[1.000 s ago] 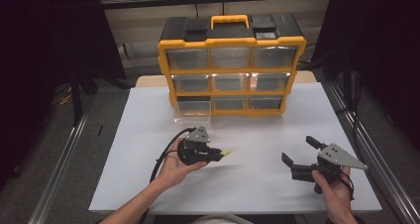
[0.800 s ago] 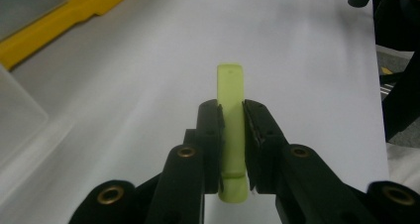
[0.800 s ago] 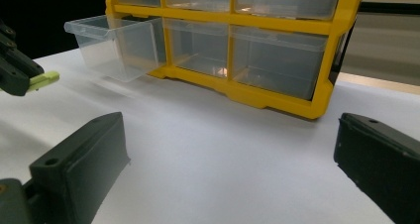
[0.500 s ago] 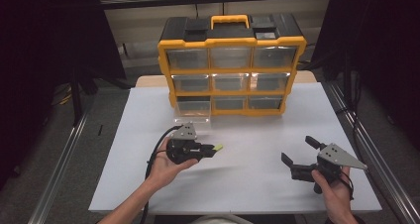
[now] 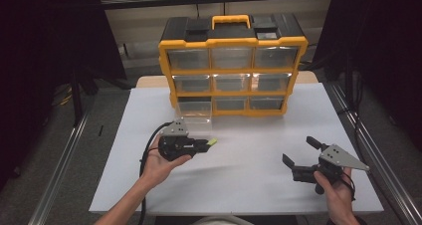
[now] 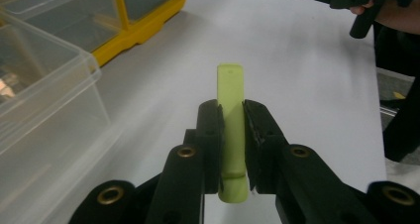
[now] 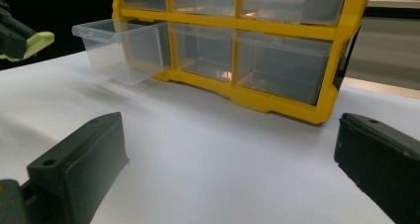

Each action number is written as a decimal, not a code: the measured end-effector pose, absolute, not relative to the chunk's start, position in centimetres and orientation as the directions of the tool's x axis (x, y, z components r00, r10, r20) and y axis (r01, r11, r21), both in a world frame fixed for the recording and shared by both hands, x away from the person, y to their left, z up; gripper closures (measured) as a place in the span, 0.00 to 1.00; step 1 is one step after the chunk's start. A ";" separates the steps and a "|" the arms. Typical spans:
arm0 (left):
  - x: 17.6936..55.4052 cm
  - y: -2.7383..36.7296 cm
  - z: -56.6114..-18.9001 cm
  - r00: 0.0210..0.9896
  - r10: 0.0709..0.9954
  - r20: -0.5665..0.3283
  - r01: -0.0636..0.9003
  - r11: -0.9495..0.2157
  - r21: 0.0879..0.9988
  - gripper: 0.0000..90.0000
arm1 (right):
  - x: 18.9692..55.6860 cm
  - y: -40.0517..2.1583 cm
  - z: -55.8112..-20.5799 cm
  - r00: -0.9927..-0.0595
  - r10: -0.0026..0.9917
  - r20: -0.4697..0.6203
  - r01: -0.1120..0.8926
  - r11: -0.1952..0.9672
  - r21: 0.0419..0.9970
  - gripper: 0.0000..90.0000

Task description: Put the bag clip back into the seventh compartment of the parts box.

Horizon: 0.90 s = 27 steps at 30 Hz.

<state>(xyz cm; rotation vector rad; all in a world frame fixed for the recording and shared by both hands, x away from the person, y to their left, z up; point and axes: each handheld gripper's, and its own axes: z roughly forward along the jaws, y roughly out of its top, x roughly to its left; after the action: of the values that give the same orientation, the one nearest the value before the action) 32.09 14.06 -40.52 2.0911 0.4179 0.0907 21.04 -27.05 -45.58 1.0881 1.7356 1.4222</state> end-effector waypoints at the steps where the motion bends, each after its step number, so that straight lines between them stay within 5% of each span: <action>1: 32.1 14.2 -40.5 0.939 0.329 -0.104 0.256 -0.462 0.849 0.87 | 21.1 -27.1 -45.6 -0.456 0.890 0.021 0.201 0.080 0.976 0.00; 27: 33.5 18.2 -37.0 0.916 0.395 -0.071 0.254 -0.433 0.865 0.87 | 21.1 -27.1 -45.6 -0.455 0.890 0.034 0.206 0.068 0.976 0.00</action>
<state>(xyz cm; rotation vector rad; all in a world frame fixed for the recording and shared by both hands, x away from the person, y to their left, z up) 33.52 18.20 -36.95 2.0430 0.4658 0.1722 21.11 -27.12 -45.59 1.0951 1.7357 1.4263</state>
